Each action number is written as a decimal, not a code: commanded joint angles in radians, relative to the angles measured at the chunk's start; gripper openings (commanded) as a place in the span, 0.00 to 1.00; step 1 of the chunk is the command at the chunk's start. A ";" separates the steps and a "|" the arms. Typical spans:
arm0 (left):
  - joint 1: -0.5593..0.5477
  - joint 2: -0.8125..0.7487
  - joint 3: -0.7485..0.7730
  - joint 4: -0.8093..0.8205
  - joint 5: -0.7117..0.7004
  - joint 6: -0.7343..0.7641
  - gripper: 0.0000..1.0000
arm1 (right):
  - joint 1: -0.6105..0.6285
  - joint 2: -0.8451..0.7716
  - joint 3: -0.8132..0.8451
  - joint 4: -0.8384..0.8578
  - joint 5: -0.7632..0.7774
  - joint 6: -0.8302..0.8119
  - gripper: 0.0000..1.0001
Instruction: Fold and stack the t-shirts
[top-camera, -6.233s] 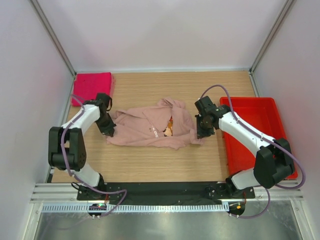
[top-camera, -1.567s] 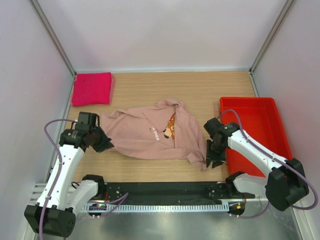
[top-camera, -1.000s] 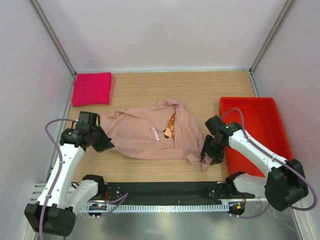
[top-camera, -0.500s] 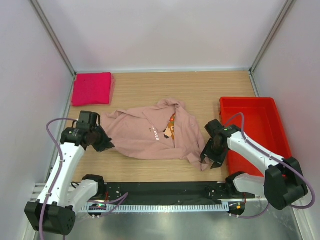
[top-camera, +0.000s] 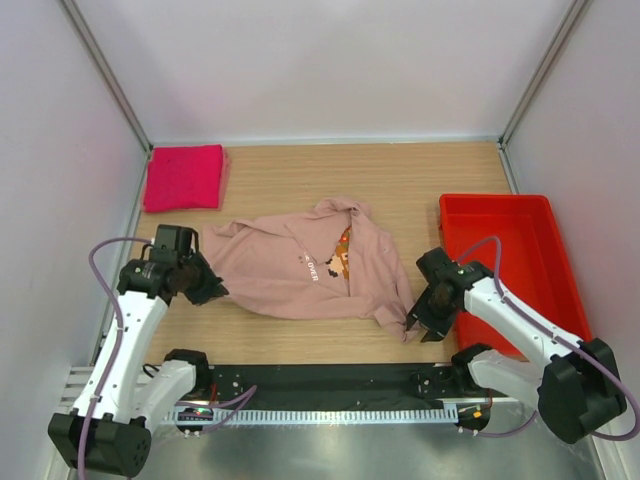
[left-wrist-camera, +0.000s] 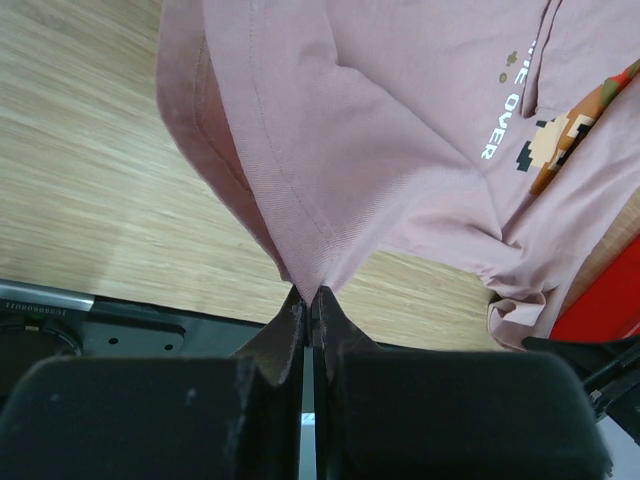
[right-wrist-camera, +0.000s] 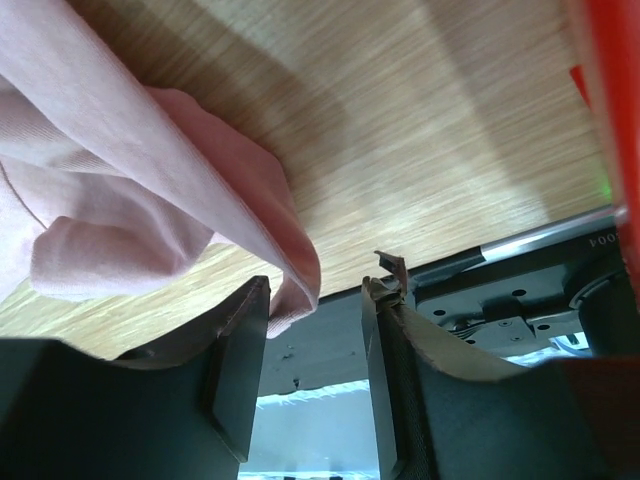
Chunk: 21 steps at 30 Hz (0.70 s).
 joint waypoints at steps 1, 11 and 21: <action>-0.002 -0.012 -0.004 0.001 -0.002 0.023 0.00 | -0.001 -0.032 -0.011 -0.026 0.012 0.039 0.48; 0.000 0.004 -0.012 0.012 0.025 0.016 0.00 | -0.003 -0.023 -0.030 0.045 0.012 0.032 0.29; 0.000 -0.048 0.021 -0.071 -0.043 0.011 0.00 | -0.004 -0.075 0.165 -0.010 0.112 -0.178 0.01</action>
